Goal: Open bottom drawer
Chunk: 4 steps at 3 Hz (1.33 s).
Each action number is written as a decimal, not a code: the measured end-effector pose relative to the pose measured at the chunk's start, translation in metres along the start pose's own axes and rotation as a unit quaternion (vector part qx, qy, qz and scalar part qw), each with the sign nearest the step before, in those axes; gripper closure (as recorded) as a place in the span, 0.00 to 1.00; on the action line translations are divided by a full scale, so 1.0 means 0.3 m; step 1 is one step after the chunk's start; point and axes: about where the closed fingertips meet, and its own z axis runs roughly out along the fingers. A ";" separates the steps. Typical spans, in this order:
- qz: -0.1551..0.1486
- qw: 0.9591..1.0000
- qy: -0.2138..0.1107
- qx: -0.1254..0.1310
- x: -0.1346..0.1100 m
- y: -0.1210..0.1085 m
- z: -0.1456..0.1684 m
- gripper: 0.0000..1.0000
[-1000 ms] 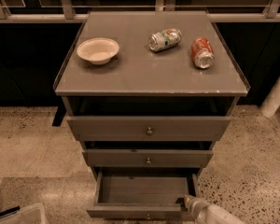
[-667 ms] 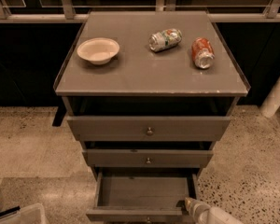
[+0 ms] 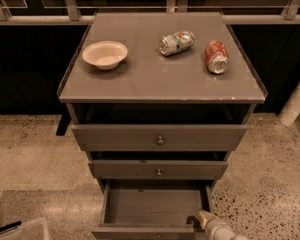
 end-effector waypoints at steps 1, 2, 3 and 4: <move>-0.029 0.994 -0.101 -0.010 -0.167 0.053 -0.112 0.81; -0.027 0.991 -0.129 0.006 -0.235 0.009 -0.164 0.58; -0.027 0.991 -0.127 0.005 -0.230 0.011 -0.161 0.35; -0.027 0.991 -0.127 0.005 -0.230 0.012 -0.160 0.12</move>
Offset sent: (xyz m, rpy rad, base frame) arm 0.0079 0.0025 0.0538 -0.0141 -0.1864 0.0055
